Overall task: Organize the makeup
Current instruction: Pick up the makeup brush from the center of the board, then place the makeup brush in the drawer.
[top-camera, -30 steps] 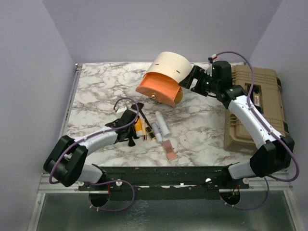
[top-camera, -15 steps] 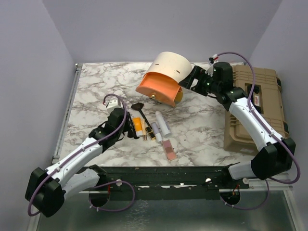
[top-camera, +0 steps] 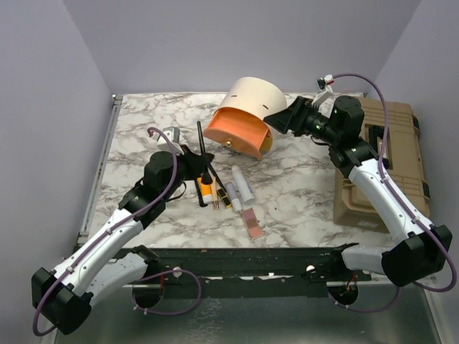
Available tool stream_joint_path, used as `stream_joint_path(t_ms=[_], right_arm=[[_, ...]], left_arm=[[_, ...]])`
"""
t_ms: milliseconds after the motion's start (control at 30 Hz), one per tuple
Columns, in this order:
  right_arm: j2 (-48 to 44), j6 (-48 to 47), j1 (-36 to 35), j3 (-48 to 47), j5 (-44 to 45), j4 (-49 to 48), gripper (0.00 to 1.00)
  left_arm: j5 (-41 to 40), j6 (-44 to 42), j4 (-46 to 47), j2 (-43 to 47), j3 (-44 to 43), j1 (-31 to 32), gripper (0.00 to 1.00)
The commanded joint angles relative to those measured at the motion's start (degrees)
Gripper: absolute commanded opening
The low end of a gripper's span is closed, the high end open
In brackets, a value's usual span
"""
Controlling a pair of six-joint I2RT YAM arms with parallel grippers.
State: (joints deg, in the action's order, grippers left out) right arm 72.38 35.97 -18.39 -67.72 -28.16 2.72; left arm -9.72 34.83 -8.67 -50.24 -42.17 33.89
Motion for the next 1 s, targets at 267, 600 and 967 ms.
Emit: stream_joint_path(t_ms=[267,600,967], right_arm=[[2.15,-3.43,-7.09,-2.06,-9.33,-6.90,0.74],[5.91,-5.72,-11.93,-5.33,-7.90,-3.89,0.72],[9.06,-6.11,-14.19,-7.24,-7.50,-1.86,0.60]], left_arm=[[20.22,6.01,20.60,-2.89,-1.46,0.30,0.00],[26.46,9.84,28.35,-6.72,-1.48,0.40,0.00],[26.02,12.60,31.76,-6.28,0.19,0.41,0.00]])
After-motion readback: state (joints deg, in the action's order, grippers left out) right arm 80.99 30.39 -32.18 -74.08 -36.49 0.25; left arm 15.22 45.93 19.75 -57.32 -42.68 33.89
